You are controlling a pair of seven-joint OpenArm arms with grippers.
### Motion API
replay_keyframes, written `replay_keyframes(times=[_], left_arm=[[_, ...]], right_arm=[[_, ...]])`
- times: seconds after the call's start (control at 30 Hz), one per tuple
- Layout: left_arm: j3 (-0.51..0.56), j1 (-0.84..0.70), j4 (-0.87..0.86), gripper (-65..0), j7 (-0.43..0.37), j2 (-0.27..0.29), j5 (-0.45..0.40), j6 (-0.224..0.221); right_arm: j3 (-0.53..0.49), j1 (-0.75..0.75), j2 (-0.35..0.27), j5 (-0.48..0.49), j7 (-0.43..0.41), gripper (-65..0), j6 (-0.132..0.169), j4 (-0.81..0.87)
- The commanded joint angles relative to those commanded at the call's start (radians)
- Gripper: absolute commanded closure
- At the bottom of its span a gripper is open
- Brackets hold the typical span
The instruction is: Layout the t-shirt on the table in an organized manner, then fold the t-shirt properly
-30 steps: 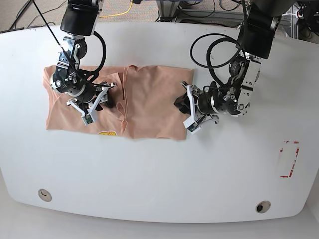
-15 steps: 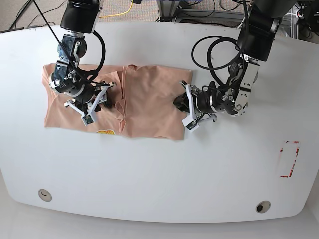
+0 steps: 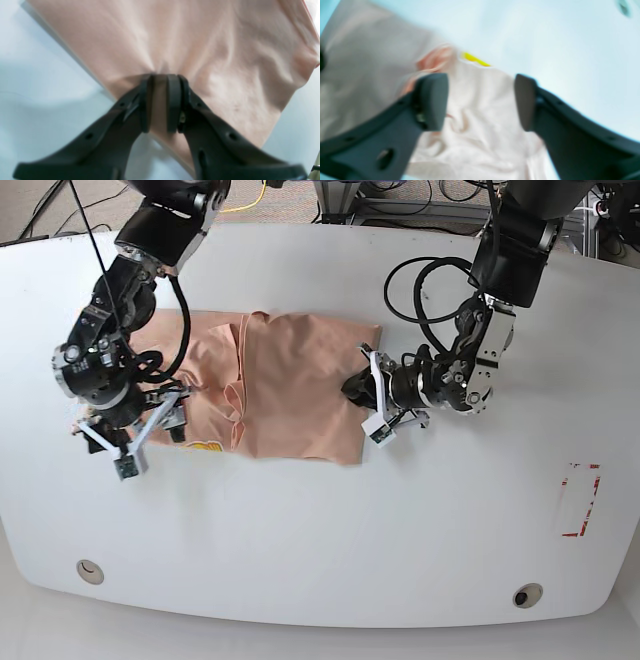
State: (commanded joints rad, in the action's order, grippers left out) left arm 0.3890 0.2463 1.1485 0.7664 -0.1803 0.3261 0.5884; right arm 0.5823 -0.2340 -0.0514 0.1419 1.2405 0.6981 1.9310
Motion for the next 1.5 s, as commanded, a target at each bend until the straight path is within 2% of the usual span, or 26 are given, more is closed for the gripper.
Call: replay_keyframes(times=[0.13, 0.2, 0.37, 0.53, 0.63, 0.73, 0.93, 1.0, 1.07, 1.17, 1.37, 1.5], left_arm=[[0.000, -0.002, 0.000, -8.5, 0.000, -0.029, 0.000, 0.000], [0.000, -0.002, 0.000, -8.5, 0.000, -0.031, 0.000, 0.002], [-0.002, -0.008, -0.002, -8.5, -0.003, -0.040, 0.000, 0.002], [-0.002, -0.008, -0.002, -8.5, -0.003, -0.068, 0.003, 0.002], [-0.003, -0.009, -0.002, -8.5, -0.003, -0.074, 0.003, 0.002], [-0.003, -0.020, -0.002, -8.5, -0.003, -0.103, 0.003, 0.002], [-0.032, -0.023, -0.002, -8.5, -0.003, -0.127, 0.005, 0.006], [-0.048, -0.023, -0.002, -8.5, -0.003, -0.129, 0.005, 0.026], [-0.072, -0.032, -0.002, -8.5, -0.003, -0.132, 0.003, 0.066], [-0.100, -0.041, 0.000, -8.3, -0.003, -0.133, 0.000, 0.087], [-0.107, -0.043, -0.002, -8.3, -0.002, -0.143, -0.002, 0.091], [-0.107, -0.044, -0.002, -8.3, -0.002, -0.146, 0.000, 0.091]], right_arm=[[0.120, -0.043, -0.028, 0.011, 0.044, -61.5, 0.000, -0.046], [0.152, -0.057, -0.051, 0.035, 0.060, -61.5, 0.000, -0.077], [0.272, -0.063, -0.144, 0.173, 0.084, -61.4, 0.000, -0.239], [0.325, -0.058, -0.224, 0.298, 0.084, -61.4, 0.000, -0.414], [0.354, -0.055, -0.261, 0.348, 0.083, -61.4, 0.000, -0.519], [0.370, -0.038, -0.293, 0.390, 0.078, -61.4, 0.000, -0.618], [0.373, -0.025, -0.305, 0.423, 0.038, -61.4, 0.000, -0.724], [0.368, -0.011, -0.305, 0.430, 0.025, -61.4, 0.000, -0.749], [0.367, -0.005, -0.305, 0.430, 0.014, -61.4, 0.000, -0.770], [0.367, 0.002, -0.298, 0.430, 0.014, -61.4, 0.000, -0.775], [0.364, 0.023, -0.255, 0.431, 0.017, -61.4, 0.000, -0.773], [0.313, 0.028, -0.219, 0.431, 0.017, -61.4, 0.000, -0.773]])
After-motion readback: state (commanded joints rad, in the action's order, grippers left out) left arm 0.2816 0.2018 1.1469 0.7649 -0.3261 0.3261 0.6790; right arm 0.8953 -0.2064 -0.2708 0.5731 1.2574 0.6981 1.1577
